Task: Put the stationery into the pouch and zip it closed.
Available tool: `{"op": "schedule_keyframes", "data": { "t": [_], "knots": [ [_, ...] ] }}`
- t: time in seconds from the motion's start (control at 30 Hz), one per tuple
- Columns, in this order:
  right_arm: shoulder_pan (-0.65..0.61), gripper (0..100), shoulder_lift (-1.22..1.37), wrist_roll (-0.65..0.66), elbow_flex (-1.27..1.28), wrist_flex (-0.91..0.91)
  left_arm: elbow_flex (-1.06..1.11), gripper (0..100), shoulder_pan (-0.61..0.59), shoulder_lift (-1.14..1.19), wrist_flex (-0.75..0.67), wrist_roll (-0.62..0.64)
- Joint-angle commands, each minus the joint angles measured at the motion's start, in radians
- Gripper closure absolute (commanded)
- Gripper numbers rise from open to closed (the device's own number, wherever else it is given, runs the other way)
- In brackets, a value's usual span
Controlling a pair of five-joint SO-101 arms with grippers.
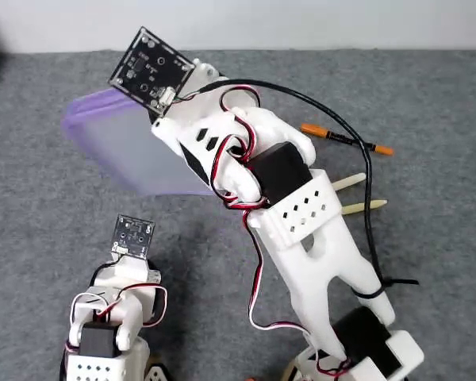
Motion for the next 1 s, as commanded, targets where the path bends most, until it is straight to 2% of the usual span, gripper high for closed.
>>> {"op": "schedule_keyframes", "data": {
  "t": [0.0, 0.23, 0.67, 0.97],
  "knots": [
    [0.038, 99.0, -0.048, 0.035, -0.054, -0.044, -0.008, 99, 0.005, -0.011, 0.003, 0.005],
    [0.108, 99.1, -0.05, 0.041, -0.054, -0.012, -0.008, 99, 0.005, -0.011, 0.003, 0.005],
    [0.139, 99.1, -0.05, 0.041, -0.052, 0.297, -0.008, 99, 0.106, -0.011, 0.005, 0.003],
    [0.134, 99.1, -0.051, 0.035, -0.051, 0.458, -0.008, 99, 0.107, -0.011, 0.005, 0.006]
  ]
}}
